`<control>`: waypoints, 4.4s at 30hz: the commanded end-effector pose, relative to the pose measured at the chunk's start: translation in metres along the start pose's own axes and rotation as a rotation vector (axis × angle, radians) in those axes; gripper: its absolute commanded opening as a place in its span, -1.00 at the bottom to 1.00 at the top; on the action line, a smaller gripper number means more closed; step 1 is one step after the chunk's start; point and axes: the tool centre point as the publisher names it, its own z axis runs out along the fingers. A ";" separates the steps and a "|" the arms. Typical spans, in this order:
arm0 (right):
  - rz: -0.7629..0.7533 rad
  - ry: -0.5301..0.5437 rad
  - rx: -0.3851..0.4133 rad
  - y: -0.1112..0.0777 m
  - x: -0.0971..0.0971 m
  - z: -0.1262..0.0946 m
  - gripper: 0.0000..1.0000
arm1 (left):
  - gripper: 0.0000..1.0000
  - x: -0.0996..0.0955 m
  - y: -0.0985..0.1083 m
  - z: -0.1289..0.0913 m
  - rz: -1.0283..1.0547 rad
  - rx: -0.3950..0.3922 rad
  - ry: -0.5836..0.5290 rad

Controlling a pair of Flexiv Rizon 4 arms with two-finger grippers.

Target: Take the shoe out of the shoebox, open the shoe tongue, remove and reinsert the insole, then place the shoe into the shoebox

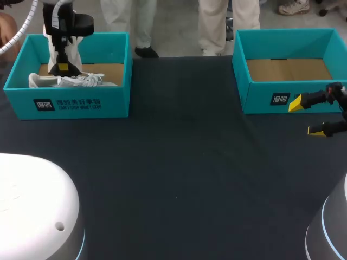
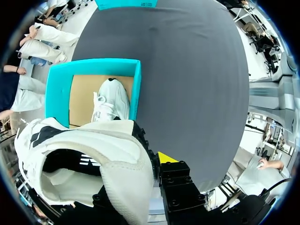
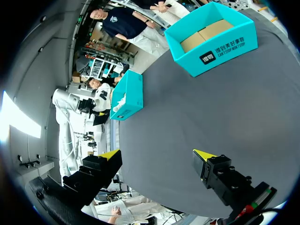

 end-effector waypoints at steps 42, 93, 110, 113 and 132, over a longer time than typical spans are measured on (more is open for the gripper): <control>0.001 -0.002 -0.003 -0.002 0.000 0.000 1.00 | -1.00 -0.149 0.065 0.034 -0.241 0.041 0.025; 0.001 -0.002 -0.003 -0.002 0.000 0.000 1.00 | -1.00 -0.171 0.084 0.020 1.038 -0.011 -0.102; 0.001 -0.002 -0.003 -0.002 0.000 0.000 1.00 | -1.00 -0.171 0.084 0.020 1.038 -0.011 -0.102; 0.001 -0.002 -0.003 -0.002 0.000 0.000 1.00 | -1.00 -0.173 0.090 0.019 1.152 -0.047 -0.104; 0.001 -0.002 -0.003 -0.002 0.000 0.000 1.00 | -1.00 -0.215 0.118 0.032 1.730 -0.105 -0.008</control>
